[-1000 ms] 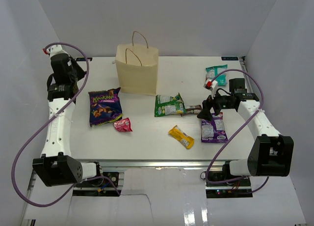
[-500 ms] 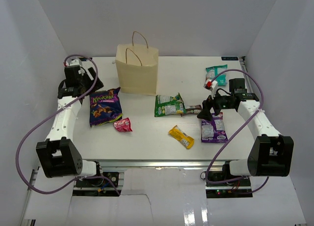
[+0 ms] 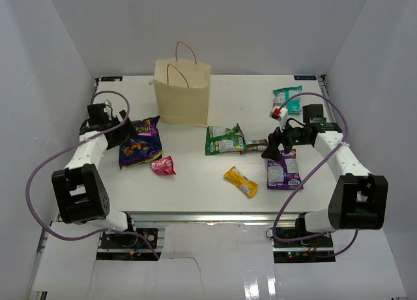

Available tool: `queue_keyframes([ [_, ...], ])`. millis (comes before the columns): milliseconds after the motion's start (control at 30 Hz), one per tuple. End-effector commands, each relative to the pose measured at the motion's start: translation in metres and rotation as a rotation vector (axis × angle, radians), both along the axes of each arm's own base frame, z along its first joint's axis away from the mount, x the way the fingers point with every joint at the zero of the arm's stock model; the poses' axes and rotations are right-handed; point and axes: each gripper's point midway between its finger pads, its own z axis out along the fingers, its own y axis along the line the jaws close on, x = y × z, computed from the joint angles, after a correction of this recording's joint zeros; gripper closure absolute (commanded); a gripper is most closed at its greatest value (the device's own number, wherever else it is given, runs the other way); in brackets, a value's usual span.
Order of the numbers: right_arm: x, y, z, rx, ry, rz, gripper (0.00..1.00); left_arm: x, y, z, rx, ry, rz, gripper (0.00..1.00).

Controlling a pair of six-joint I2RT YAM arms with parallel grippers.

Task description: Place the snacks into the paper bag

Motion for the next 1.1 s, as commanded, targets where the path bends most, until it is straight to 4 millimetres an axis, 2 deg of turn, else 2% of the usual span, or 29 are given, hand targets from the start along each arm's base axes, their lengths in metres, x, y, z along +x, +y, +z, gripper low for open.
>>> queue_keyframes([
  [0, -0.007, 0.002, 0.0, 0.016, 0.008, 0.015, 0.1, 0.013, 0.006, 0.005, -0.201, -0.062, 0.014, 0.02],
  [133, -0.01, 0.0, -0.004, 0.003, 0.011, 0.016, 0.1, 0.012, 0.008, -0.004, -0.258, -0.046, -0.006, 0.02],
  [367, -0.01, 0.001, -0.006, 0.011, 0.02, 0.02, 0.1, 0.008, 0.006, -0.052, -0.338, 0.073, -0.079, 0.03],
  [433, -0.008, 0.001, -0.005, 0.01, 0.018, 0.019, 0.1, 0.005, 0.004, -0.068, -0.363, 0.118, -0.086, 0.08],
  [467, -0.007, 0.001, -0.004, 0.01, 0.02, 0.018, 0.1, 0.005, 0.005, -0.072, -0.373, 0.124, -0.083, 0.16],
  [533, -0.007, 0.001, -0.004, 0.009, 0.018, 0.019, 0.1, 0.004, 0.002, -0.077, -0.423, 0.133, -0.098, 0.27],
  [600, -0.007, 0.0, -0.005, 0.004, 0.022, 0.018, 0.1, 0.004, 0.006, -0.074, -0.449, 0.124, -0.082, 0.41],
  [633, -0.008, 0.0, -0.005, 0.004, 0.022, 0.018, 0.1, 0.005, 0.006, -0.069, -0.46, 0.108, -0.076, 0.53],
  [700, -0.009, 0.0, -0.006, 0.004, 0.026, 0.017, 0.1, 0.005, 0.012, -0.059, -0.452, 0.076, -0.062, 0.63],
  [733, -0.009, 0.0, -0.006, 0.004, 0.026, 0.015, 0.1, 0.006, 0.015, -0.054, -0.442, 0.059, -0.056, 0.74],
  [833, -0.009, 0.0, -0.007, 0.006, 0.028, 0.017, 0.1, 0.008, 0.02, -0.022, -0.415, -0.028, -0.053, 0.83],
  [867, -0.009, 0.001, -0.007, 0.007, 0.029, 0.018, 0.1, 0.01, 0.02, -0.002, -0.398, -0.088, -0.066, 0.85],
  [933, -0.007, 0.001, -0.006, 0.009, 0.027, 0.018, 0.1, 0.011, 0.018, 0.019, -0.398, -0.148, -0.073, 0.87],
  [967, -0.006, 0.001, -0.005, 0.012, 0.027, 0.019, 0.1, 0.013, 0.017, 0.043, -0.375, -0.217, -0.09, 0.88],
  [1067, -0.004, 0.002, -0.004, 0.015, 0.032, 0.02, 0.1, 0.017, 0.016, 0.08, -0.357, -0.335, -0.09, 0.91],
])
